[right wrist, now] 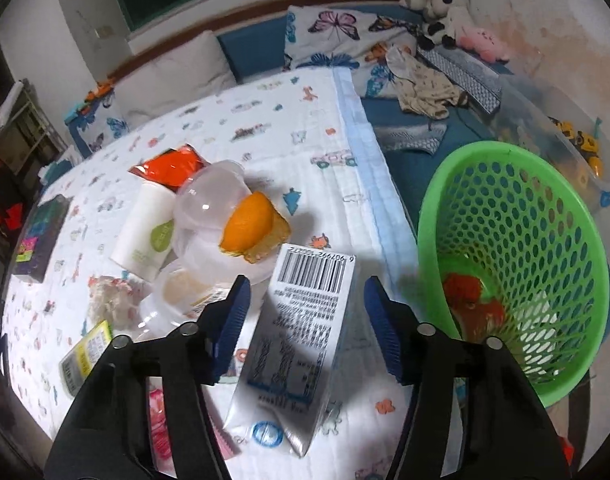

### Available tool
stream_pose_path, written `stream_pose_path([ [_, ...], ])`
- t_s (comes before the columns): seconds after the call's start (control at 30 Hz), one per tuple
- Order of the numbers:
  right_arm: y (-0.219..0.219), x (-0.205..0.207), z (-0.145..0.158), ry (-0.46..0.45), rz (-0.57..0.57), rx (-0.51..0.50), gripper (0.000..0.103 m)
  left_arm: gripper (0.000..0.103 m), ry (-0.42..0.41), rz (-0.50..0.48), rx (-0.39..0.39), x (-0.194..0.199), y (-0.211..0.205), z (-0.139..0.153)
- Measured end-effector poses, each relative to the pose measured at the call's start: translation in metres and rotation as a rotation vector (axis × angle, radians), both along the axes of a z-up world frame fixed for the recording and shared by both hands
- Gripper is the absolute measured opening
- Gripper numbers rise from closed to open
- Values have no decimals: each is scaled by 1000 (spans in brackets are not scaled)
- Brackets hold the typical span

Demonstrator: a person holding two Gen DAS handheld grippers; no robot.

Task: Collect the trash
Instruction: 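Grasp the white milk carton with the right tool, then drop the milk carton into the green basket with the right tool while the left tool grasps the pink wrapper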

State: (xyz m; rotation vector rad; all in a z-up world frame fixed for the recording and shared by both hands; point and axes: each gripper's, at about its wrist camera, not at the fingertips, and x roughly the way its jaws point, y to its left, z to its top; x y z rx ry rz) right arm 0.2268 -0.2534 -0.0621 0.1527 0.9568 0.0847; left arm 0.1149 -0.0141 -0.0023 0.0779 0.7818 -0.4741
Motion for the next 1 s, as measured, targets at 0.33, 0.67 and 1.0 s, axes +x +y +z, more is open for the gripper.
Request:
stream_pose_path([
  [0.33,-8,-7,3,0,-1,26,47,75,47,-180,75,-14,-57,-34],
  [0.67,-28,-48,42,-126,-2,83,44,72,92,-243,178,5,-88,-67],
  [1.0,-45,-66,70,-210,-23,71,44,70,119,-232,271,18,-100,-87],
])
